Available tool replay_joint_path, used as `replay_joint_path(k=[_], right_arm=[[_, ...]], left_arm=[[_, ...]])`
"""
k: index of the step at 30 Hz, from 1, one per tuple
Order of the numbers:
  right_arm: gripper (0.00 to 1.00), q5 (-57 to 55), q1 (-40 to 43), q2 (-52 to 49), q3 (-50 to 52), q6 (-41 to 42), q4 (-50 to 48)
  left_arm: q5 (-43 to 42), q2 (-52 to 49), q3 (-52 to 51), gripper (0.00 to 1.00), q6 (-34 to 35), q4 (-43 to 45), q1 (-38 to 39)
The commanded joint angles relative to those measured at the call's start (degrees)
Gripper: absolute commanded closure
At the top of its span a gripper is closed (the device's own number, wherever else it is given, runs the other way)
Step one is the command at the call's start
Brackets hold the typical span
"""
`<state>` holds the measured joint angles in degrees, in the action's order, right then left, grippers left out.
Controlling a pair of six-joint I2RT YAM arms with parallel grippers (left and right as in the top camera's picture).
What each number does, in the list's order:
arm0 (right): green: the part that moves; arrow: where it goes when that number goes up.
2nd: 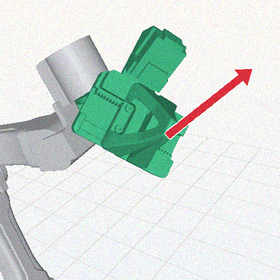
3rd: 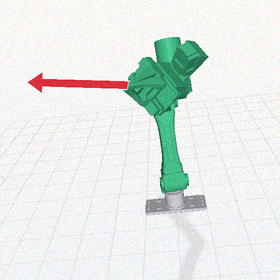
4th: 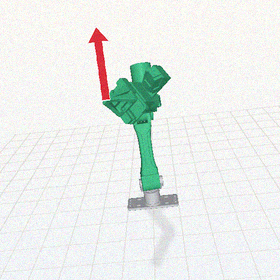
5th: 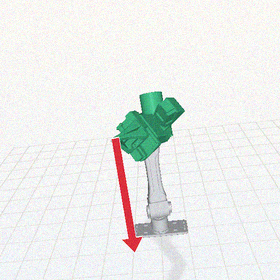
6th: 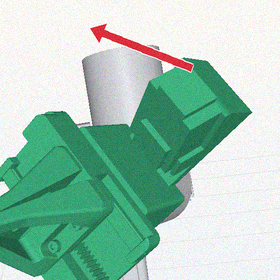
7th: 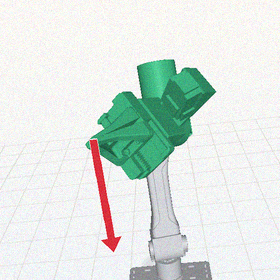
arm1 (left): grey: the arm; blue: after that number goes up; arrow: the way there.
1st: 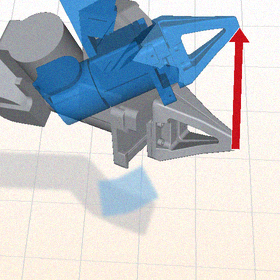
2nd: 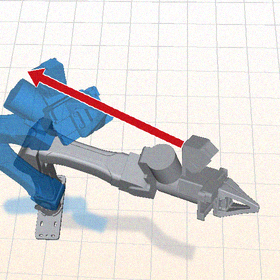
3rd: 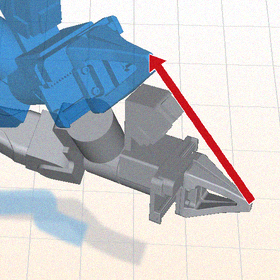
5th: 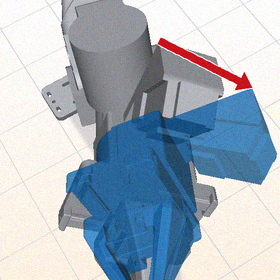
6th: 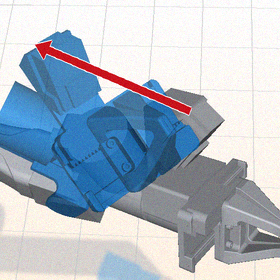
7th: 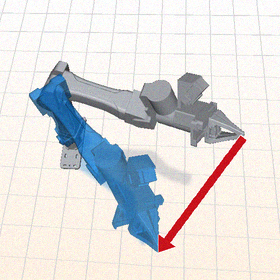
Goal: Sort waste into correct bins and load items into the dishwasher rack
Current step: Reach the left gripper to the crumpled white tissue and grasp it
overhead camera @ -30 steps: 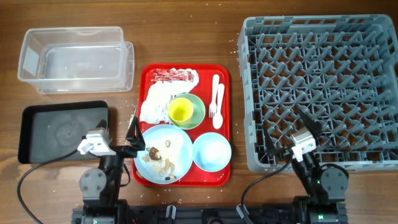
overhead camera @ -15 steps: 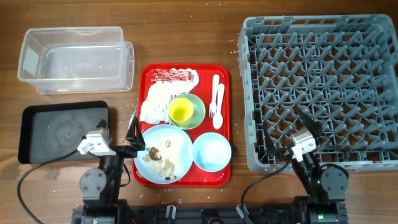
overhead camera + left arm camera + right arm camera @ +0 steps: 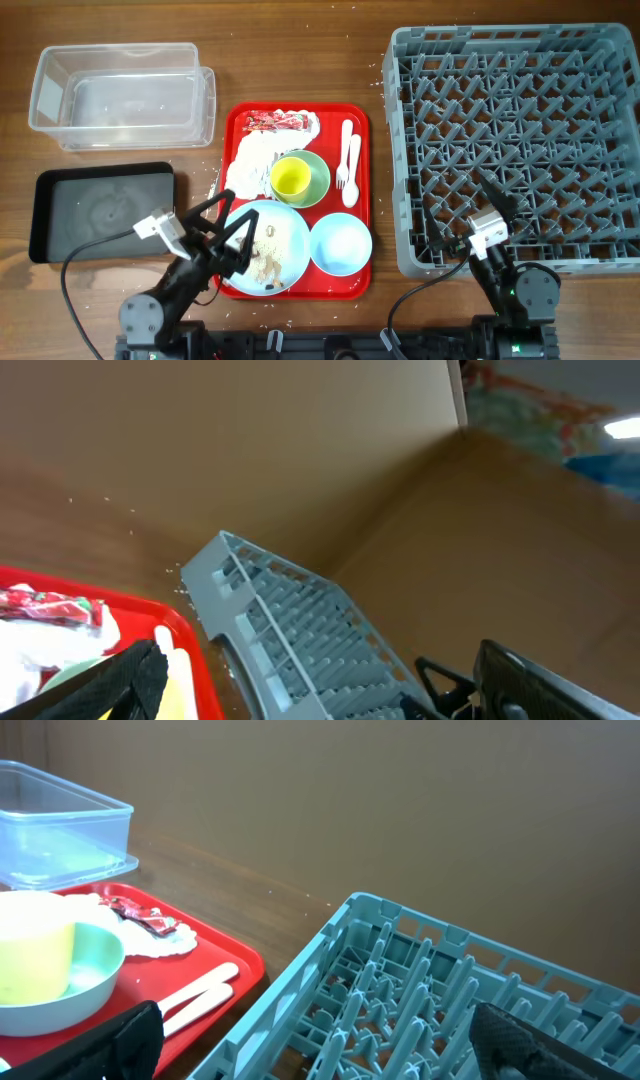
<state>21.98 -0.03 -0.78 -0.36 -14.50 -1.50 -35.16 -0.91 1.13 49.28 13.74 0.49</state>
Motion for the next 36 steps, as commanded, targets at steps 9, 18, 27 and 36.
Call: replay_joint_path(k=[9,18,27,36], right_arm=[[0.0,-0.2,-0.1,0.0,0.1,-0.5,-0.2],[0.0,-0.2,-0.1,0.0,0.1,-0.5,-0.2],[0.0,-0.2,-0.1,0.0,0.1,-0.5,-0.2],[0.0,-0.2,-0.1,-0.2,0.1,-0.5,-0.2]], left_arm=[[5.5,-56.6,57.0,0.0,-31.4,-53.5,0.0],[32.4,-91.8,78.6,0.0,-32.2,-67.3,10.7],[37.6,-107.0,78.5,0.15,-34.8,-55.0,12.9],[38.1,-115.2,78.5,0.41,-37.1,-52.2,12.9]])
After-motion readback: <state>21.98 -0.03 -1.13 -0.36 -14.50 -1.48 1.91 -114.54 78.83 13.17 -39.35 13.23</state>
